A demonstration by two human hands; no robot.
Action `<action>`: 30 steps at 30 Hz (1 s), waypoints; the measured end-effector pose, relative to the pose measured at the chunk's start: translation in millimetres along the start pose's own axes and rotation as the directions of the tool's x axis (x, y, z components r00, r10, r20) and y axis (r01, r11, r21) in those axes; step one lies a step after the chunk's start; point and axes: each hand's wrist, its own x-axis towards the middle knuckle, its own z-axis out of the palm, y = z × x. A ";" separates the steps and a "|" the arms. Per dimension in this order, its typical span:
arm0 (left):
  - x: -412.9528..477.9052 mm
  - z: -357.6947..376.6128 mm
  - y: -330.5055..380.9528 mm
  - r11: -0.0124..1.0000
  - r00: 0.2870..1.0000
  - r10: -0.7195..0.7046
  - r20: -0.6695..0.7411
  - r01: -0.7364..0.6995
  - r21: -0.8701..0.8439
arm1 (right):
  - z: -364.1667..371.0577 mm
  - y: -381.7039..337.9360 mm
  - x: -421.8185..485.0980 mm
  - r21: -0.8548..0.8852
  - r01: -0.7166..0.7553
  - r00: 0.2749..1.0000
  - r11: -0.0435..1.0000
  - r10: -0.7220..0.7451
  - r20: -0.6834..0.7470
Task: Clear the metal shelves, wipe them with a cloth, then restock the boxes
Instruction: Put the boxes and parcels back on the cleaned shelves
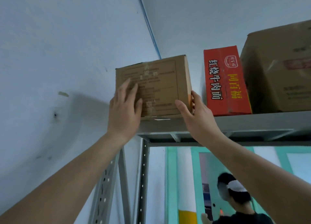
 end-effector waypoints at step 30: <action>-52.7 149.1 -111.5 0.996 0.960 0.074 0.269 -0.060 -0.059 | 81.6 52.3 93.4 -0.804 0.062 0.916 0.591 0.287 0.282</action>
